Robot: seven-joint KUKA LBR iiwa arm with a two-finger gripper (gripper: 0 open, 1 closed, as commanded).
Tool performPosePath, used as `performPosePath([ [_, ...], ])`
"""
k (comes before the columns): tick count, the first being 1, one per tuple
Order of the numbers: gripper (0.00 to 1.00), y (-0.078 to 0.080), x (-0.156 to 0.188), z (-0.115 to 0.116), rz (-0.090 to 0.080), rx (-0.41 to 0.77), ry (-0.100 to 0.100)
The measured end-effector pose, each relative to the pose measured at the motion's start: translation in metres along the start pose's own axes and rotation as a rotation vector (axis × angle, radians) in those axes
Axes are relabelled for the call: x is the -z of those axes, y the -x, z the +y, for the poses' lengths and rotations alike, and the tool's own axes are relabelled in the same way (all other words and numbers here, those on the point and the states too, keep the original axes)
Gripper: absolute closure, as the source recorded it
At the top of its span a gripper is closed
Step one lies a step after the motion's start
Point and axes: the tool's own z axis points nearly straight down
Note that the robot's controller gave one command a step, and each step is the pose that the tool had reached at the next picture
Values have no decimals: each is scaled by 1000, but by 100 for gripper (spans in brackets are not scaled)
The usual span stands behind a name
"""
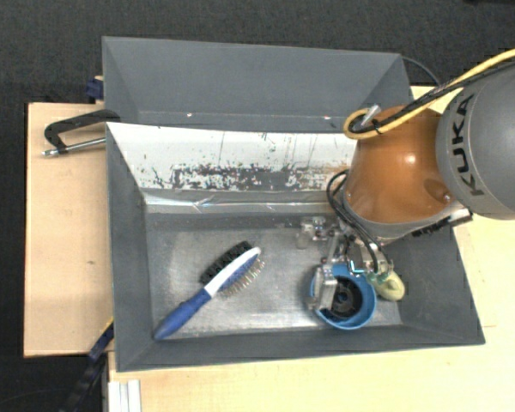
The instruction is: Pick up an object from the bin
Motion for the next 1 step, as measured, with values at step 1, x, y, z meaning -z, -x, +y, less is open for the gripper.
performPosePath([
  [1, 0, 92, 19, -6, -21, -159, 2],
])
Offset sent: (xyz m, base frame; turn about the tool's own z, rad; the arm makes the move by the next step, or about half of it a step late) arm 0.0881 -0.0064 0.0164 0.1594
